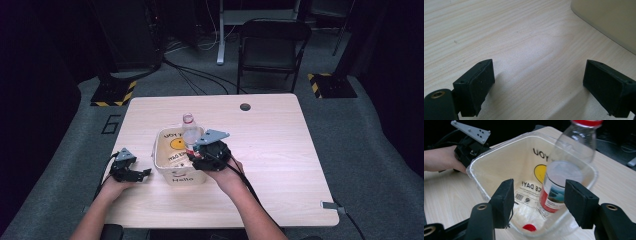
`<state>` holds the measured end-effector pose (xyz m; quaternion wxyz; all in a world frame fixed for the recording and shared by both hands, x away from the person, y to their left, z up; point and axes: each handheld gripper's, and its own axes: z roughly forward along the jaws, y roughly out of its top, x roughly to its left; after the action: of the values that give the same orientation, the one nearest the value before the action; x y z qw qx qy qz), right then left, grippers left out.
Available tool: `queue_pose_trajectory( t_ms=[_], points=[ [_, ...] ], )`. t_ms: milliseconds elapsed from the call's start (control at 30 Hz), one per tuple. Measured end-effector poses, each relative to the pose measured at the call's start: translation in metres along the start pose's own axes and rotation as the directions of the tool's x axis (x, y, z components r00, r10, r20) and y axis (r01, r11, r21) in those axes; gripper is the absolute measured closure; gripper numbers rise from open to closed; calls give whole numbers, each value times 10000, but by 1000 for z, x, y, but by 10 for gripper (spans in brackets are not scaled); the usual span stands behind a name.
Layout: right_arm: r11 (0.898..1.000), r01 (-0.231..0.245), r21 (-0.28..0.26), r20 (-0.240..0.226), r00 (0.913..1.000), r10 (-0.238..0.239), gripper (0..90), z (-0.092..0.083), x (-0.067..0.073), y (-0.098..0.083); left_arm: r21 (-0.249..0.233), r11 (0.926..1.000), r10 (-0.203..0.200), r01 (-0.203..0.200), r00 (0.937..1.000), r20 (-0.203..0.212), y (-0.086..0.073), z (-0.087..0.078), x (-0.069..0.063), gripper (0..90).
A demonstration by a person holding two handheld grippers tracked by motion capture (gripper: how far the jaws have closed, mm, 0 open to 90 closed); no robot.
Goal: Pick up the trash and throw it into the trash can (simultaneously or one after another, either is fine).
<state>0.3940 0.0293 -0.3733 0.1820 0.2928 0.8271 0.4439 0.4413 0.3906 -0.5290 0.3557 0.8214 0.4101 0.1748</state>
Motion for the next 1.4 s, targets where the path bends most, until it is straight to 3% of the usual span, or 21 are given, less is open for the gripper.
queue_pose_trajectory(
  t_ms=[367,667,933,1033,1233,1400],
  points=[
    [9984,-393,-402,633,9971,418,398,-26,-16,-10,-144,9999,69,-69,10000,-1,-1,0,-2,99],
    [9978,-663,-85,970,9930,668,387,-34,-31,-23,-61,9999,91,-91,9999,63,-1,-1,-1,99],
    [9983,-549,186,1341,9896,520,385,-46,-45,-39,-58,9999,83,-83,9999,61,-1,-1,-2,99],
    [9983,-569,112,1525,9868,546,385,-51,-53,-48,-58,9999,86,-86,9999,56,-1,-1,-2,99],
    [9929,-1187,-108,1823,9761,1186,380,-62,-70,-70,-45,10000,76,-75,10000,61,-1,-1,-2,100],
    [9895,-1414,-280,1997,9692,1442,378,-68,-78,-86,-27,10000,93,-92,9999,40,-1,-1,-2,99]
  ],
)
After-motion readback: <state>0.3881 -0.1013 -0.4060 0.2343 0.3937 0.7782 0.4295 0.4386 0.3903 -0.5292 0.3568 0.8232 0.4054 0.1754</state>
